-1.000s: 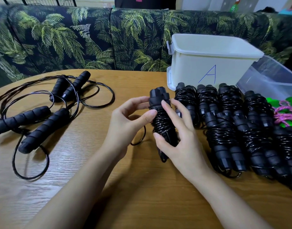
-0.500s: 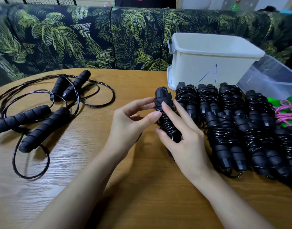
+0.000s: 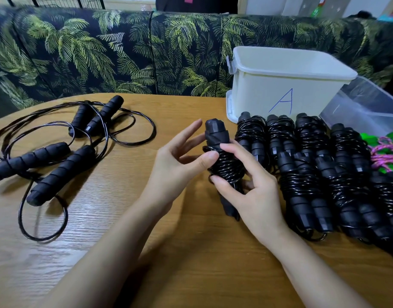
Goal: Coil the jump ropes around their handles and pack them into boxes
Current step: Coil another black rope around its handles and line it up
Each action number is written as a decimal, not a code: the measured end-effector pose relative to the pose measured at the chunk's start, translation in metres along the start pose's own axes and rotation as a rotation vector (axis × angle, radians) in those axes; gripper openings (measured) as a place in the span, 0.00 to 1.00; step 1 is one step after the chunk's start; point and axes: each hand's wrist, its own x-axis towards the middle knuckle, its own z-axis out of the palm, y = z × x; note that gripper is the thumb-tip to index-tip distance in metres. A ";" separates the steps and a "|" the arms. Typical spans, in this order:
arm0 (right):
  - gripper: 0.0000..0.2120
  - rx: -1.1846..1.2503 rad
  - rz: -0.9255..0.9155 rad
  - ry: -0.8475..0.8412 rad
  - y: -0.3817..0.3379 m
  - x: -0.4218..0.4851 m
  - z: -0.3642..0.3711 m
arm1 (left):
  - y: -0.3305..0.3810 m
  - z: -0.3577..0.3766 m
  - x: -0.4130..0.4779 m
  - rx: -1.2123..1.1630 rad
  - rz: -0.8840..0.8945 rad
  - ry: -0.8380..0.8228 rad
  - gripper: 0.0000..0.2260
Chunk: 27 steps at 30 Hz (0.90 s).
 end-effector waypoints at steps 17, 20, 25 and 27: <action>0.22 0.312 0.069 -0.135 -0.004 0.004 -0.007 | 0.006 -0.003 0.001 -0.038 -0.005 0.052 0.21; 0.22 0.327 0.079 -0.147 -0.003 0.005 -0.008 | 0.007 -0.003 0.001 -0.052 -0.005 0.065 0.22; 0.22 0.445 0.151 -0.179 -0.002 0.008 -0.009 | 0.006 -0.007 0.002 -0.068 -0.031 0.085 0.22; 0.23 0.486 0.174 -0.196 -0.002 0.009 -0.011 | 0.004 -0.009 0.003 -0.073 -0.037 0.086 0.21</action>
